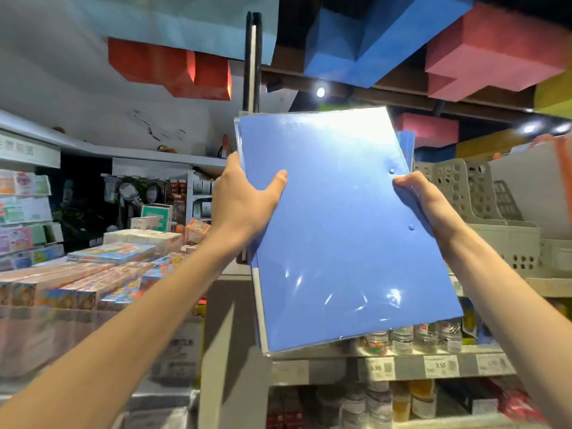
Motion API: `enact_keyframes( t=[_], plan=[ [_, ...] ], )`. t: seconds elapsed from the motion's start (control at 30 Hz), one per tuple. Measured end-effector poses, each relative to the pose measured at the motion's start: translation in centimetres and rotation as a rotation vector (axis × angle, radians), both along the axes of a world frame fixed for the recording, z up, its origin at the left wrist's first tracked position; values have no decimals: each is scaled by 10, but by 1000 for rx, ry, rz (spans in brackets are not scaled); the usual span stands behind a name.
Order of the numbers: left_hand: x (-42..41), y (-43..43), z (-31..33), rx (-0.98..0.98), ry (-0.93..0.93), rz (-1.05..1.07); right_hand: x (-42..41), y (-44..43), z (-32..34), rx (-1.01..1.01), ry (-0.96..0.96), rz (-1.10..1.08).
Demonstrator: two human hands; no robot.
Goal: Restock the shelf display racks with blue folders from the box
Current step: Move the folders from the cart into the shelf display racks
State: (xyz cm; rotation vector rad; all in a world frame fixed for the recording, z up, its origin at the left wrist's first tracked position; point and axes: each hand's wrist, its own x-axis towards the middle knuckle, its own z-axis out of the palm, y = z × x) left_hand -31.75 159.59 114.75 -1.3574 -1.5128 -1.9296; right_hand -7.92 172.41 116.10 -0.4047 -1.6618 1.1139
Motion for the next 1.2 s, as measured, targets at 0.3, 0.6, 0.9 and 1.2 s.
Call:
enact_keyframes(
  t=[0.3,0.6,0.9,1.2],
  plan=[
    [128,106,7,-114,272,223,82,88,27,207,160,-108],
    [213,153,54,-85,39,-152,81,112,44,498,229,22],
    [219,143,67,-26,-129,-329,82,104,45,497,206,427],
    [214,142,75,-1,-215,-449,78,106,45,474,173,564]
  ],
)
